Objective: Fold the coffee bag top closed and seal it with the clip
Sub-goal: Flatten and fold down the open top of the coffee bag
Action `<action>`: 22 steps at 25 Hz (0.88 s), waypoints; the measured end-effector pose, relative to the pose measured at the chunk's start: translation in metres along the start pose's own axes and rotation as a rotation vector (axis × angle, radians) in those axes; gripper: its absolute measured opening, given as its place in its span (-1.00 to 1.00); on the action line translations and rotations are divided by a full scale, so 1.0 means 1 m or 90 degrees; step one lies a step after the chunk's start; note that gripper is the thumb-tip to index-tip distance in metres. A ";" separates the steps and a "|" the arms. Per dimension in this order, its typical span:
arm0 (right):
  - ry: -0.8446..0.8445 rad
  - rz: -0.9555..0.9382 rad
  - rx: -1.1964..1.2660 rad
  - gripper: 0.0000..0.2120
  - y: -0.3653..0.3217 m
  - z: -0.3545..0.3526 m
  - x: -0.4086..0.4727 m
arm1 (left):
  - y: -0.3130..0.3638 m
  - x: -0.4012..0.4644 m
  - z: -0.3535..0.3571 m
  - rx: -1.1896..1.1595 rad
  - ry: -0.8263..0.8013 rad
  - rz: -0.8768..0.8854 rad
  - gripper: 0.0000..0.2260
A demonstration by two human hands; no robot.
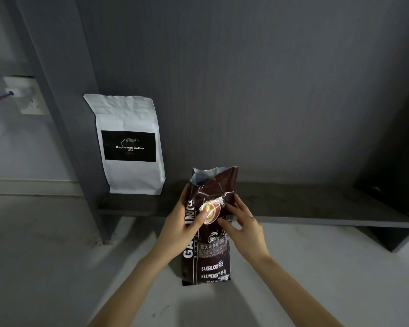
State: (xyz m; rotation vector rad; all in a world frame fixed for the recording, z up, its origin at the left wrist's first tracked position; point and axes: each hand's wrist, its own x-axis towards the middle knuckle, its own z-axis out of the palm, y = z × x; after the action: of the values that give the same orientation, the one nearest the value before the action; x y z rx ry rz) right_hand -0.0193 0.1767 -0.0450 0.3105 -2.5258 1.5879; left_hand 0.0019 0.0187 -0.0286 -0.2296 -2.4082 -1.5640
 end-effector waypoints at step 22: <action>0.183 0.065 0.112 -0.90 -0.001 -0.006 -0.032 | 0.044 -0.024 0.005 0.317 0.318 0.257 -0.49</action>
State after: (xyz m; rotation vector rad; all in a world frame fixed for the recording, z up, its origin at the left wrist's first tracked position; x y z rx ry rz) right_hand 0.0118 0.1853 -0.0487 -0.0293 -2.2226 1.7540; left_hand 0.0363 0.0417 0.0006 -0.1808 -2.0923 -0.7118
